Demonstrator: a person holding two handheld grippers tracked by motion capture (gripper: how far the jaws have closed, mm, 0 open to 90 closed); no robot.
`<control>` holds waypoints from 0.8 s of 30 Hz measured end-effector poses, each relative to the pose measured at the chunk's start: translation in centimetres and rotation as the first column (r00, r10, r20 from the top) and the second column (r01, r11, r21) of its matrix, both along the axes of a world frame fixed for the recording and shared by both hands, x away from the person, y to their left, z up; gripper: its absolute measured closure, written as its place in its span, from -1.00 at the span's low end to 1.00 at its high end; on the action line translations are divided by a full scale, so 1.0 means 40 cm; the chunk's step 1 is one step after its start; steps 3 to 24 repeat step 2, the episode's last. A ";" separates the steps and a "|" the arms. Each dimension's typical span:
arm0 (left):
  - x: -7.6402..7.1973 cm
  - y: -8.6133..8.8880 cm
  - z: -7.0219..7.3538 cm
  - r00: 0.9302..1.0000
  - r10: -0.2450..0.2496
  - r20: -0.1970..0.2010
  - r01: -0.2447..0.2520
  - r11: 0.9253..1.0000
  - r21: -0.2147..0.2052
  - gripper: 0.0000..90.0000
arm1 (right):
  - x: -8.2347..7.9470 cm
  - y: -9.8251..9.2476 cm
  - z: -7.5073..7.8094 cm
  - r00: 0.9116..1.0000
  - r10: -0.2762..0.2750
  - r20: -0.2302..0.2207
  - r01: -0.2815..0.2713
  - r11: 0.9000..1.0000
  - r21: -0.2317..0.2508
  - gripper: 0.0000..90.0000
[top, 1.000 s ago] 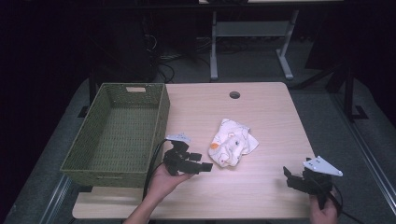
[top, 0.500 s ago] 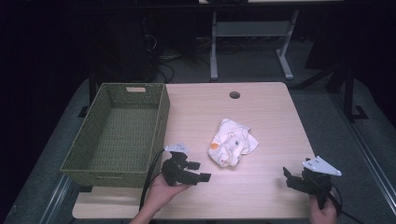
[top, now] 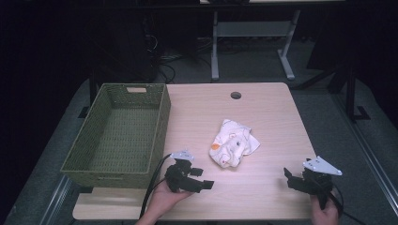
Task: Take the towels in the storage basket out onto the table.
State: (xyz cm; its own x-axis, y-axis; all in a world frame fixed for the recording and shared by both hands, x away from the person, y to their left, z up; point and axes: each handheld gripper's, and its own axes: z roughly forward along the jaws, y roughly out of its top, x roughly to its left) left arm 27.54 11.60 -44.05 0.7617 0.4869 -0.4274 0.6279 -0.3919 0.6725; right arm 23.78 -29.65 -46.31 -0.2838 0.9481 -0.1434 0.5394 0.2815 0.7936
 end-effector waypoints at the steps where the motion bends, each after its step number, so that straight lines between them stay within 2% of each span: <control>1: 0.001 0.000 -0.001 1.000 -0.002 -0.002 0.002 1.000 0.001 -0.41 | 0.002 0.000 -0.001 1.000 0.007 0.000 -0.007 1.000 -0.002 -0.69; 24: 0.001 0.000 -0.001 1.000 -0.005 -0.003 0.005 1.000 0.004 -0.41 | 0.002 0.000 -0.001 1.000 0.007 0.000 -0.007 1.000 -0.002 -0.69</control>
